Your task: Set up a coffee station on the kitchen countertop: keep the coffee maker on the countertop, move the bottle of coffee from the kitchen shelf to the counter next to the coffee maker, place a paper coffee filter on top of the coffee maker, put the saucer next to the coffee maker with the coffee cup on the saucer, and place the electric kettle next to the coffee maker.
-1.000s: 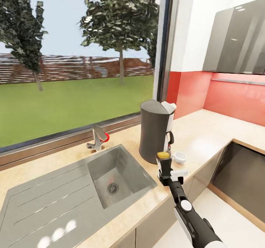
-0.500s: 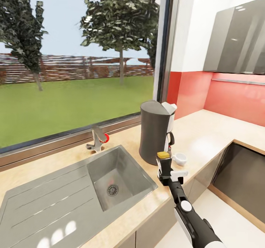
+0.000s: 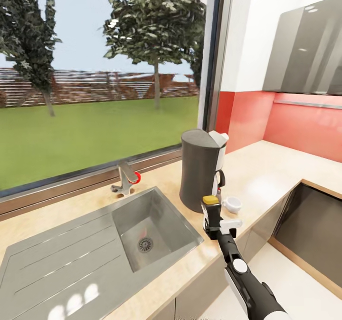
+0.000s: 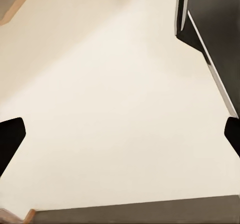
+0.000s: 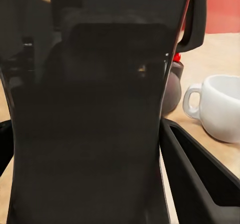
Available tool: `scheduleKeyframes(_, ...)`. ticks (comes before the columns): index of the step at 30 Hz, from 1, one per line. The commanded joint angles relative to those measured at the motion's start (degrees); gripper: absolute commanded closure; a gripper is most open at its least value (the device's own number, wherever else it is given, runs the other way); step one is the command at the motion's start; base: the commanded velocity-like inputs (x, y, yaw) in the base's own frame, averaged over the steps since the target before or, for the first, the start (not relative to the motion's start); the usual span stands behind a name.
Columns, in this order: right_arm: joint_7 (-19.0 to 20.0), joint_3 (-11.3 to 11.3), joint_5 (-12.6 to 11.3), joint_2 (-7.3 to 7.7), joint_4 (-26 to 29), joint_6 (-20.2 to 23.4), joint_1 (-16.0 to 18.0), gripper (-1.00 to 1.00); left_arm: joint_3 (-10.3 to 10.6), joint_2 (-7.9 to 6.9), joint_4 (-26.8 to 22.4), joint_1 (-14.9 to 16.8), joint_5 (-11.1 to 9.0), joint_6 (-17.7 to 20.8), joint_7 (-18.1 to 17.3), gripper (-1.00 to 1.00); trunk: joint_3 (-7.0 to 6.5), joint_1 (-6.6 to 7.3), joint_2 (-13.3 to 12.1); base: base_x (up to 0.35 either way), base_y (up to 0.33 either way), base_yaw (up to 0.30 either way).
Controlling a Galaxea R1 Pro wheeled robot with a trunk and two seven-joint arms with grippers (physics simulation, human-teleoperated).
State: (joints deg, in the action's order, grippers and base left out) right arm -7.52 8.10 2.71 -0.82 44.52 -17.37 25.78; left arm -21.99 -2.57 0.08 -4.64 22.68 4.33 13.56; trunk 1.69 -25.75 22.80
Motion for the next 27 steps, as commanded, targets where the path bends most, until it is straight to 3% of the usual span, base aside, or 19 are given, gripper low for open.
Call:
scheduleKeyframes(1,-0.4,0.2,0.2,0.02,0.0,-0.1,0.1,1.0,-0.4,0.01,0.0,0.0,0.6,0.7,0.2,-1.0,0.37,-0.25,0.5,0.0,0.0,0.0)
scheduleKeyframes(12,-0.5,0.2,0.2,-0.01,0.0,-0.2,0.1,1.0,-0.3,0.02,-0.1,0.1,0.6,2.0,0.2,-1.0,2.73,-2.67,4.9,0.0,0.0,0.0)
scheduleKeyframes(27,-0.6,0.2,0.3,-0.07,-0.1,-0.3,0.1,1.0,-0.4,0.06,0.0,0.0,0.6,2.1,0.2,-1.0,2.73,-2.67,4.9,0.03,0.0,0.0)
